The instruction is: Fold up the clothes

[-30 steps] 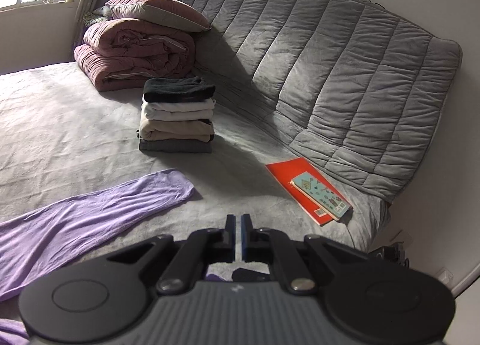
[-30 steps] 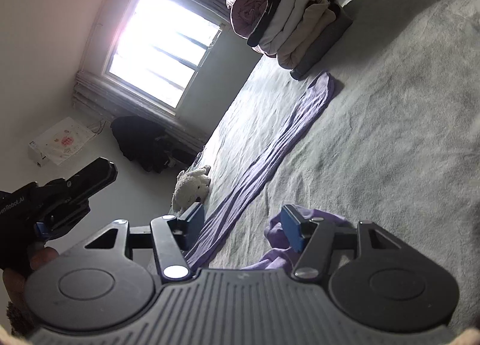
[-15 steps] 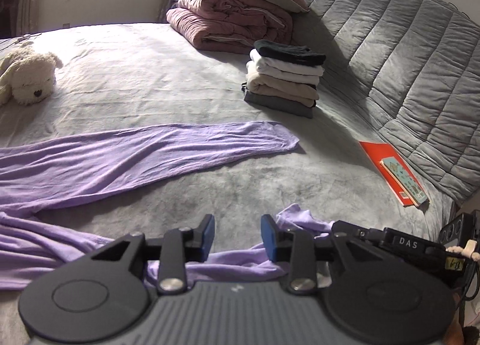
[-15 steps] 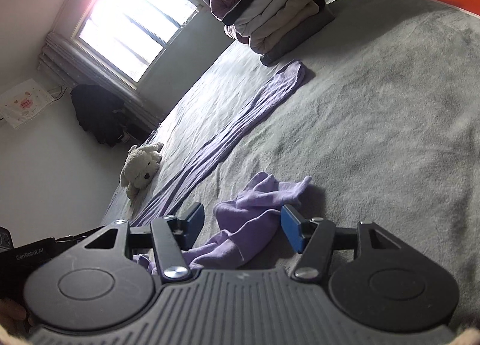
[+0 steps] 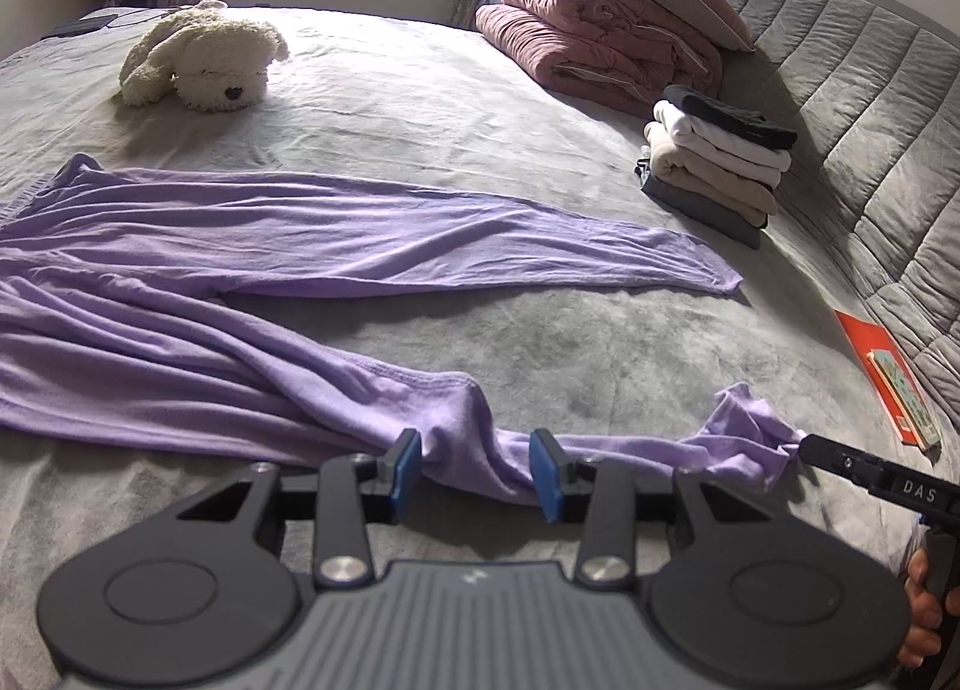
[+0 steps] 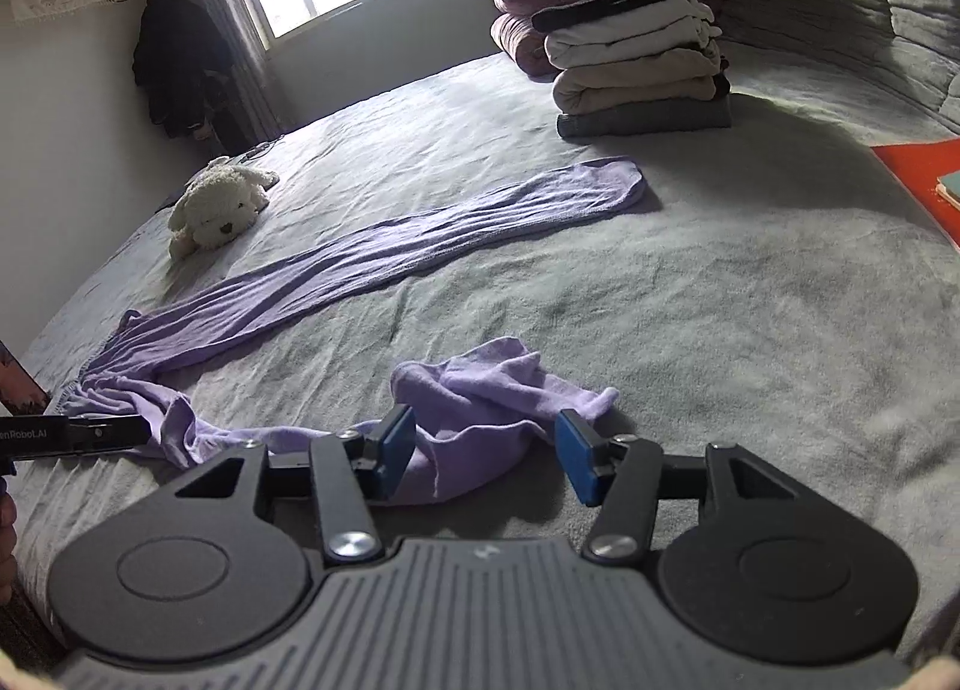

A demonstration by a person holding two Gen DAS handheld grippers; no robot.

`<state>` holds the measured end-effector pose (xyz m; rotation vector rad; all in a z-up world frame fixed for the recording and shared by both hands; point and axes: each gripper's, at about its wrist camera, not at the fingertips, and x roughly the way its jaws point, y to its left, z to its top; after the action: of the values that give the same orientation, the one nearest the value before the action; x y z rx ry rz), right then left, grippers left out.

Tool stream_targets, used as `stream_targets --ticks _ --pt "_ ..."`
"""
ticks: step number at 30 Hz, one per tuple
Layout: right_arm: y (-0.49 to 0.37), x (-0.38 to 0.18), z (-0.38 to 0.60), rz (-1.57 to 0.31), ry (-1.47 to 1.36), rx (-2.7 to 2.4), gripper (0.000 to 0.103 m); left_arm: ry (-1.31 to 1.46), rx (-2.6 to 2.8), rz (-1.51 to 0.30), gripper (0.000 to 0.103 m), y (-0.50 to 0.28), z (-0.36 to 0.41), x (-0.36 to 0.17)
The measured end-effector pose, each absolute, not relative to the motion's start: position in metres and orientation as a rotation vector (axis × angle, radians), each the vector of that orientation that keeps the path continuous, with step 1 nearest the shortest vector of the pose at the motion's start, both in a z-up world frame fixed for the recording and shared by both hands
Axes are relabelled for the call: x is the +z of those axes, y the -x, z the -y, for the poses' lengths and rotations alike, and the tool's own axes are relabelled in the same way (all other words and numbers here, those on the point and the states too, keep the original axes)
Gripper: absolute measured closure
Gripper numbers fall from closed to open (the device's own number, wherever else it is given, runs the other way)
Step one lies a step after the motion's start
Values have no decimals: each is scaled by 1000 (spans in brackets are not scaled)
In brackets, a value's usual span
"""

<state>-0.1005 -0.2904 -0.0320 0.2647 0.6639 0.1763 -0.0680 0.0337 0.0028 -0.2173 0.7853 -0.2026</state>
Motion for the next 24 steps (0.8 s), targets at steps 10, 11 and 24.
stream_targets --ticks 10,11,24 --pt "92 -39 285 -706 -269 179 87 195 -202 -744 63 65 -26 -6" --pt "92 -40 285 -707 -275 177 92 192 -196 -740 63 64 -25 -7" --pt "88 -10 276 -639 -243 162 101 265 -144 -657 102 56 -30 -2"
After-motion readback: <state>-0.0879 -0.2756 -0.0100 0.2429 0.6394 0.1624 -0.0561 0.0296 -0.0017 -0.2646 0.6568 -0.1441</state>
